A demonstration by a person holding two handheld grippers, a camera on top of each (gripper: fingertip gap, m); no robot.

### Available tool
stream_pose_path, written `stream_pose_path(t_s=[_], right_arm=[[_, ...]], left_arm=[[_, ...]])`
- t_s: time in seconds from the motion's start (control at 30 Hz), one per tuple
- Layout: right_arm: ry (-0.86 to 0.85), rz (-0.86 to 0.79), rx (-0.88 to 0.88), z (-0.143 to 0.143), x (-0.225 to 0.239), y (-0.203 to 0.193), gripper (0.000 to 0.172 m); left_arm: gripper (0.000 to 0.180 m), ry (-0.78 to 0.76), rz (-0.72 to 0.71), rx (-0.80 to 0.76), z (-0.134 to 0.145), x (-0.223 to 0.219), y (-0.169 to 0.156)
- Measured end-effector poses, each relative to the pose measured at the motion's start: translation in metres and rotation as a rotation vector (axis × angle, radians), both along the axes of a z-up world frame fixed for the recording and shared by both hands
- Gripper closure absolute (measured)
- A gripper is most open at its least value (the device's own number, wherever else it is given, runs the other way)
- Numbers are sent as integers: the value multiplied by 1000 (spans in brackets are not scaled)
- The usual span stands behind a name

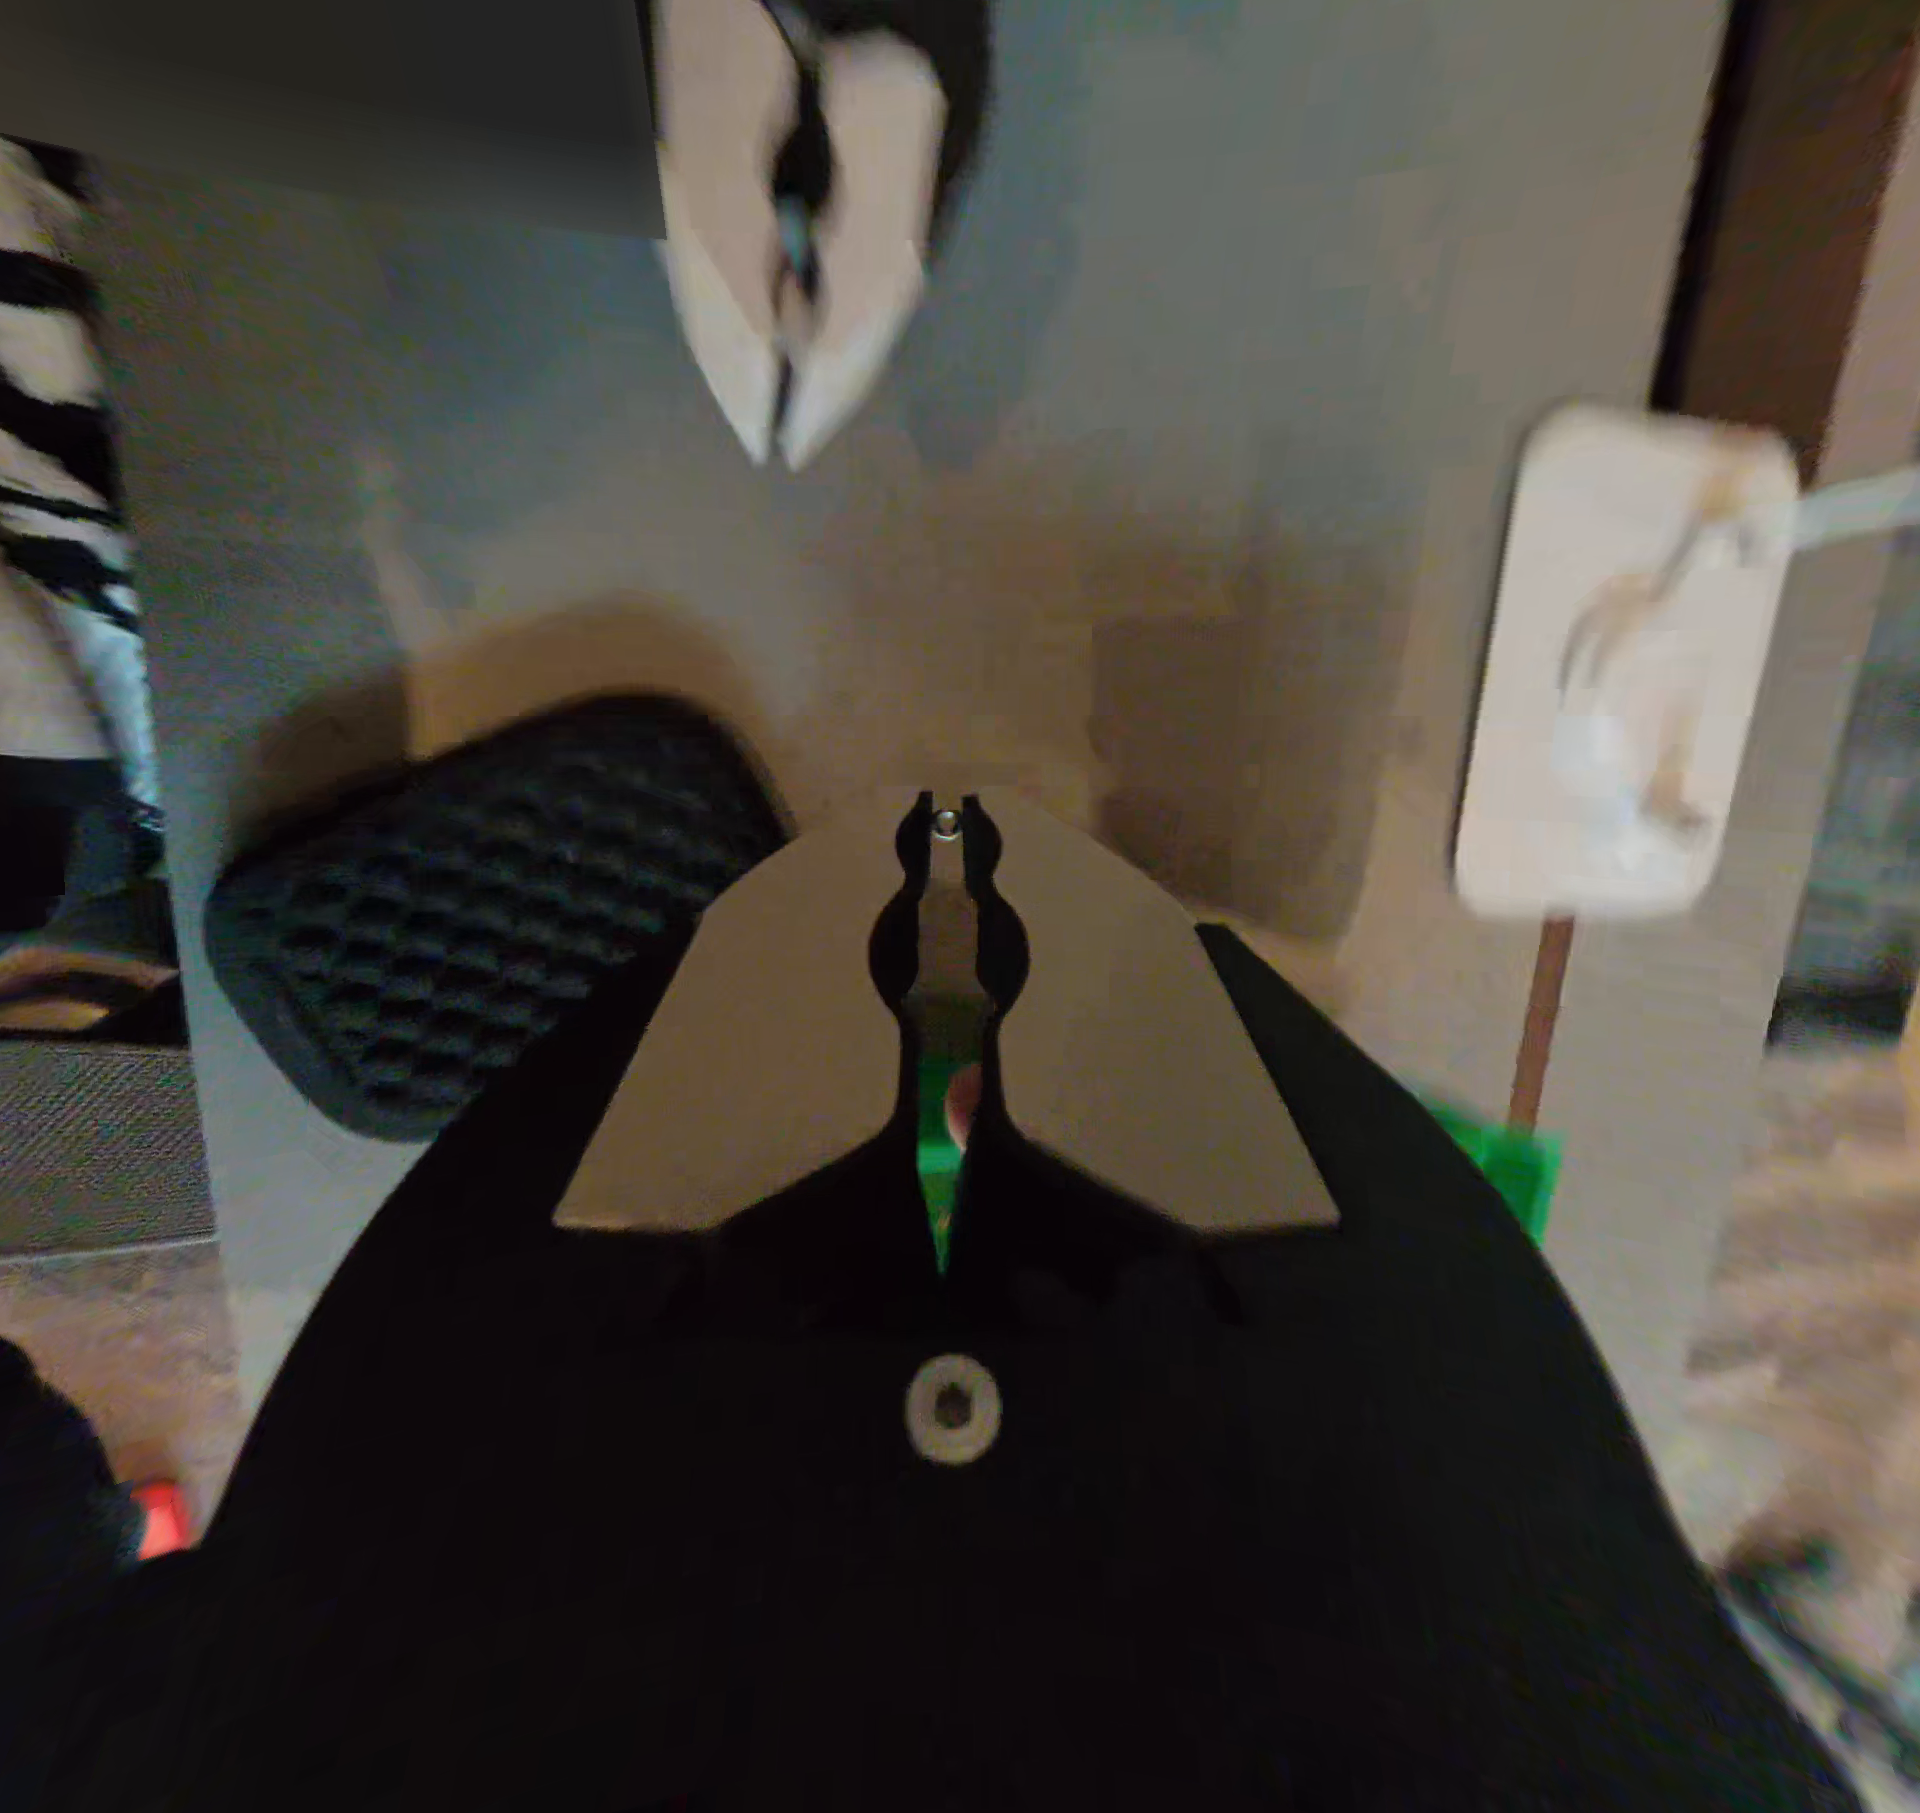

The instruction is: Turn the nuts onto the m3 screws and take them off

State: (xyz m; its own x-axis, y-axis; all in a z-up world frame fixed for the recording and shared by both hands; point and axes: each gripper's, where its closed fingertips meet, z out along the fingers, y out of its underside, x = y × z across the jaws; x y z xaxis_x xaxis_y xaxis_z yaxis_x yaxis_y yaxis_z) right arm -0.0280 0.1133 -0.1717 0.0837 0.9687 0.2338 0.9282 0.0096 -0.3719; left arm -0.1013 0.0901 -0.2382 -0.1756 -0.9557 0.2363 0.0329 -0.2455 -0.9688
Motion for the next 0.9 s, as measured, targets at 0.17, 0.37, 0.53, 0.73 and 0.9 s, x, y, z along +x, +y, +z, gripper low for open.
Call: stream_pose_path(t_s=[0.17,0.37,0.53,0.73,0.9], right_arm=[[-18,-466,-28,-53,129,1,167],[-54,-723,-152,-134,190,8,167],[-53,-759,-181,-159,194,25,167],[-121,-768,-179,-171,203,29,157],[-45,-792,-63,-132,203,39,153]], left_arm=[[179,-8,3,6,1,0,-1],[180,-24,5,10,3,-2,-1],[180,-29,5,0,4,-2,0],[180,-32,6,-4,4,-3,0],[179,-30,6,-5,4,-2,1]])
